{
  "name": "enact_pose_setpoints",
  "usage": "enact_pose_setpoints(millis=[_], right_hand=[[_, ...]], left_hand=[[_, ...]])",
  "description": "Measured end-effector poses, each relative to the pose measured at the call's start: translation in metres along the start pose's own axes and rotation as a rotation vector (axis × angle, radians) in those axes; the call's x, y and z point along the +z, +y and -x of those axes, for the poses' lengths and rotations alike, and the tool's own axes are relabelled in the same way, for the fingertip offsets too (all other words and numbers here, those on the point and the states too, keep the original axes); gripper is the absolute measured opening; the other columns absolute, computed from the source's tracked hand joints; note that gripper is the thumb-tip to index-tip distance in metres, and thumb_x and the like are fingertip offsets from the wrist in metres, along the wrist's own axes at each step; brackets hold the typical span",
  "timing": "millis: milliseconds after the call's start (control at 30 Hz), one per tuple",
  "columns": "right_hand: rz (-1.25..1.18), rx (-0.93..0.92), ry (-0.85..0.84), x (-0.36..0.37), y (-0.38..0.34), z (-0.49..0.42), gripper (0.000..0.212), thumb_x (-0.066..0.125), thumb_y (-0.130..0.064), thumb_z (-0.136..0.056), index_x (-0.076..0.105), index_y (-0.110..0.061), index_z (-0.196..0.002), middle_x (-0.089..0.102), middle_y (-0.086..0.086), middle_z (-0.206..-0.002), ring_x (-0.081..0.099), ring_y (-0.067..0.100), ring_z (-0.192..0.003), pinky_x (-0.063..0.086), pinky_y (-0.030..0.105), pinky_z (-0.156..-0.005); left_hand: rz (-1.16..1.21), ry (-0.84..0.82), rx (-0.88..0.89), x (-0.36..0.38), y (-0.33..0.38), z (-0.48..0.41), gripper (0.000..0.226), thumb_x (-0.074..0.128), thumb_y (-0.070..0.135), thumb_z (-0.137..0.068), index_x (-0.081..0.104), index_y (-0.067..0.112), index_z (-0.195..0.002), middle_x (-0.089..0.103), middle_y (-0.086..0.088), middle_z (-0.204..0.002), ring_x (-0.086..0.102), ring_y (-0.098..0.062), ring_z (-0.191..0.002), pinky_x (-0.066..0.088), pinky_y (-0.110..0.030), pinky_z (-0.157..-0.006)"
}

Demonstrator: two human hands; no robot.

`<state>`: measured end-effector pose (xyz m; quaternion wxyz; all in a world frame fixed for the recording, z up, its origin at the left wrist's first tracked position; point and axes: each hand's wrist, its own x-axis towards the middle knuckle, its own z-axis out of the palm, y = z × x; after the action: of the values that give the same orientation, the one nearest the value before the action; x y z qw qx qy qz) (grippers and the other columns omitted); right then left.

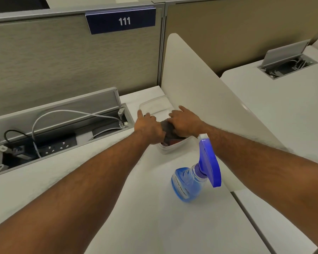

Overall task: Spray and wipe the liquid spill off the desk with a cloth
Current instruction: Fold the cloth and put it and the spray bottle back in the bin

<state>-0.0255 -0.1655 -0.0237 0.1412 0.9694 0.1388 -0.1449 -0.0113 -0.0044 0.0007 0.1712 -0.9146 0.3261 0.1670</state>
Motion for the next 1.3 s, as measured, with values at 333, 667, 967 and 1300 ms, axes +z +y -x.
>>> enact_pose_setpoints(millis=[333,667,967,1300], right_hand=[[0.31,0.008,-0.374,0.015,-0.005,-0.009,0.091,0.031,-0.075,-0.091,0.014,-0.014,-0.157,0.018,0.012,-0.164,0.008,0.028,-0.153,-0.012,0.056,-0.12],[-0.371,0.124,0.195,-0.008,-0.006,0.023,0.033,0.061,-0.032,-0.089,0.067,-0.013,-0.114,0.064,0.008,-0.119,0.059,0.027,-0.112,0.044,0.038,-0.099],[-1.347,0.428,0.581,0.023,-0.053,0.131,0.021,0.072,-0.009,-0.086,0.069,-0.029,-0.082,0.069,-0.02,-0.075,0.068,0.0,-0.072,0.054,0.021,-0.068],[-1.722,0.416,0.49,0.034,-0.119,0.212,0.042,0.043,0.017,-0.093,0.058,-0.009,-0.122,0.068,0.0,-0.111,0.068,0.003,-0.1,0.055,0.018,-0.081]], left_hand=[[-0.272,-0.295,-0.072,0.001,0.011,-0.018,0.084,0.014,0.074,-0.092,0.018,0.022,-0.158,0.027,-0.006,-0.164,0.006,-0.035,-0.155,-0.011,-0.065,-0.117],[0.199,0.317,0.078,0.016,-0.009,0.015,0.049,0.042,0.052,-0.096,0.064,0.016,-0.12,0.061,-0.008,-0.124,0.051,-0.027,-0.12,0.041,-0.045,-0.1],[0.503,0.392,-0.063,0.078,-0.012,0.098,0.036,0.049,0.042,-0.097,0.064,0.023,-0.122,0.063,0.001,-0.128,0.058,-0.022,-0.115,0.045,-0.037,-0.092],[0.632,0.32,-0.159,0.128,0.001,0.167,0.038,0.051,0.041,-0.096,0.058,0.024,-0.129,0.061,0.003,-0.132,0.058,-0.021,-0.118,0.047,-0.035,-0.092]])
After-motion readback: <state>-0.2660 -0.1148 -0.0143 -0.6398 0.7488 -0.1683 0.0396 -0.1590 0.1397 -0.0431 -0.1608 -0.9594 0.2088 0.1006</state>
